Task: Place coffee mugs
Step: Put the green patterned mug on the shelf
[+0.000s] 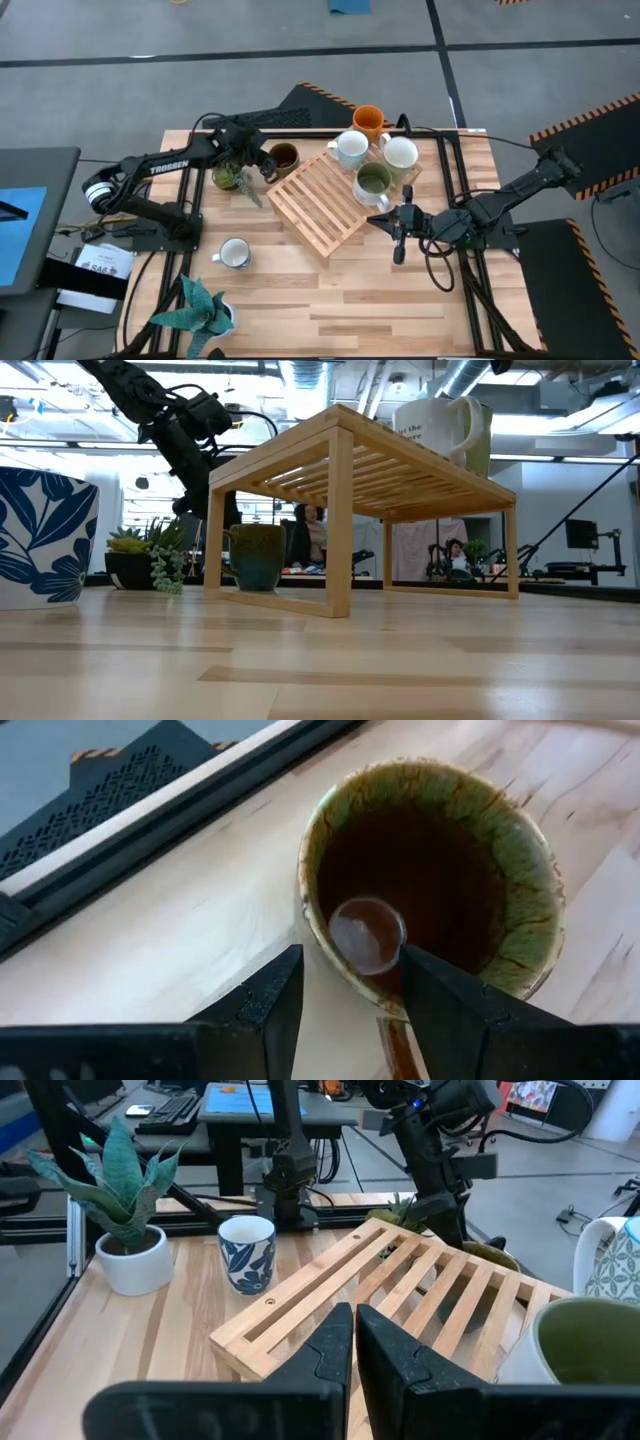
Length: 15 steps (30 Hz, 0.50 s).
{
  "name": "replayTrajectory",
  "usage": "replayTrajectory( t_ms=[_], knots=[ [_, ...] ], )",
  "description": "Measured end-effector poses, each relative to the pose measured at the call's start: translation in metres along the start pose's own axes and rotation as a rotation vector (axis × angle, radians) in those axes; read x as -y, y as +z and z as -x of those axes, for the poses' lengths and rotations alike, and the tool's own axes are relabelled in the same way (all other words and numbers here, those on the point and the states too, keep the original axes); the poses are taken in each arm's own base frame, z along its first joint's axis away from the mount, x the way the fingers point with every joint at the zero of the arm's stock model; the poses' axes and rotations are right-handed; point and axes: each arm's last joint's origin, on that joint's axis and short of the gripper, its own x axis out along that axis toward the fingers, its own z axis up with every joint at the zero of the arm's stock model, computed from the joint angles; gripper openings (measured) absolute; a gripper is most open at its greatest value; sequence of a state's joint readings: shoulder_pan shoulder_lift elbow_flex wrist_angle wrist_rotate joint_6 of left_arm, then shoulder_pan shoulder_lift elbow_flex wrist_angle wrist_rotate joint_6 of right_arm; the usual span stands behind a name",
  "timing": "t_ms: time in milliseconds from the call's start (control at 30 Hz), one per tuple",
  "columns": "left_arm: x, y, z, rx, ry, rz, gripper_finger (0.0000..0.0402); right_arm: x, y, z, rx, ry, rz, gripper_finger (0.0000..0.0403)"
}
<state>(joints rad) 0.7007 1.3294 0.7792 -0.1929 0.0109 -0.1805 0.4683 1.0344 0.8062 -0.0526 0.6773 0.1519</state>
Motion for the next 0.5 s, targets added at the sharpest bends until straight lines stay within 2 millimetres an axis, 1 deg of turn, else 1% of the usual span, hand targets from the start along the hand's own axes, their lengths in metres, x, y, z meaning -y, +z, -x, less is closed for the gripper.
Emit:
replayTrajectory(
  t_ms=[167, 267, 367, 500],
  knots=[
    [-0.0006, -0.004, 0.0005, -0.044, 0.009, -0.001, 0.0149, 0.0, -0.0002, 0.0, -0.002, 0.0, -0.004, 0.0043],
    [-0.0009, -0.0051, 0.0004, -0.054, 0.014, -0.007, 0.0136, 0.0, -0.0002, 0.0, -0.001, 0.0, -0.005, 0.0043],
    [-0.0013, -0.0048, 0.0004, -0.049, 0.026, -0.014, 0.0105, -0.0001, -0.0002, 0.0, -0.001, 0.0, -0.005, 0.0043],
    [-0.0012, -0.0032, 0.0006, -0.033, 0.029, -0.054, 0.0031, 0.0, -0.0001, 0.0, -0.001, 0.0, -0.007, 0.0043]
  ],
)
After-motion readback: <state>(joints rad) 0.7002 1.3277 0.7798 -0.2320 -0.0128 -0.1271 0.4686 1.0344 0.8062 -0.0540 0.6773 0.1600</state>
